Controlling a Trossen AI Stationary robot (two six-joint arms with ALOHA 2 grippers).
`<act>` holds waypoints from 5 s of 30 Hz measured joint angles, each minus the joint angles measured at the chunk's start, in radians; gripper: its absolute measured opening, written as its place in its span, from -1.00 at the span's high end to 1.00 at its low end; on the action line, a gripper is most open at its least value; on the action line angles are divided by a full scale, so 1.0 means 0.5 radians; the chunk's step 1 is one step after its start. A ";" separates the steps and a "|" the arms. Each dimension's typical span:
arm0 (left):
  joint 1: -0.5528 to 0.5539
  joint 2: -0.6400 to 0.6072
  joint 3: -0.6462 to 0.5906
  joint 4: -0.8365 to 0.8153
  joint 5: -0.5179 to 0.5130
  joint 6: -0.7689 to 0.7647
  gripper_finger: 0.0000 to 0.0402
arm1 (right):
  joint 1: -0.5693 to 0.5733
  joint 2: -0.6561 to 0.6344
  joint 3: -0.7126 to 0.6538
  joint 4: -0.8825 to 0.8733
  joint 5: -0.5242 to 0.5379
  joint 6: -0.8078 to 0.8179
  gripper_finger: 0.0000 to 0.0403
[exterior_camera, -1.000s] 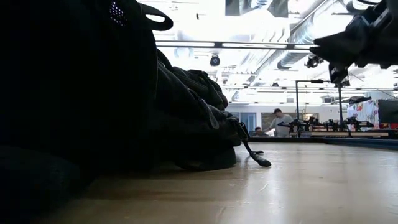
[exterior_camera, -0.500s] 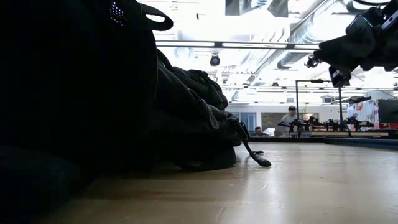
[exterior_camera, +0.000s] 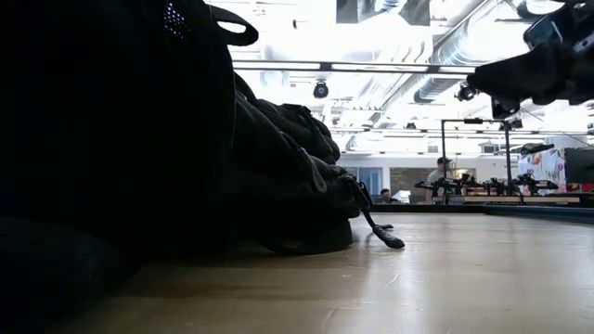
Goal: Unpack backpack
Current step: Return to Home Position
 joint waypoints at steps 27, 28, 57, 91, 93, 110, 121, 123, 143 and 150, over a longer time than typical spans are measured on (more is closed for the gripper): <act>-0.001 0.000 0.000 -0.052 0.466 -0.041 1.00 | 0.000 0.001 -0.001 -0.002 -0.014 -0.024 0.61; -0.001 0.000 0.000 -0.052 0.466 -0.040 1.00 | 0.000 0.001 -0.001 -0.002 -0.013 -0.024 0.61; -0.001 0.000 0.000 -0.052 0.464 -0.040 1.00 | 0.001 0.002 -0.001 -0.002 -0.014 -0.024 0.61; 0.000 0.000 0.000 -0.052 0.464 -0.041 1.00 | 0.000 0.002 -0.001 -0.002 -0.014 -0.024 0.61; 0.000 0.000 0.000 -0.052 0.464 -0.040 1.00 | 0.000 0.002 -0.001 -0.002 -0.014 -0.024 0.61; 0.000 0.000 0.000 -0.052 0.464 -0.041 1.00 | 0.000 0.002 -0.001 -0.002 -0.014 -0.024 0.61; 0.000 0.000 0.000 -0.052 0.464 -0.040 1.00 | 0.001 0.002 -0.001 -0.003 -0.014 -0.024 0.61; 0.000 0.001 0.000 -0.052 0.464 -0.040 1.00 | 0.000 0.002 -0.001 -0.003 -0.014 -0.023 0.61; 0.000 0.000 0.000 -0.052 0.464 -0.040 1.00 | 0.000 0.002 -0.001 -0.003 -0.014 -0.024 0.61; 0.000 0.001 0.000 -0.052 0.464 -0.040 1.00 | 0.000 0.001 -0.001 -0.003 -0.014 -0.023 0.61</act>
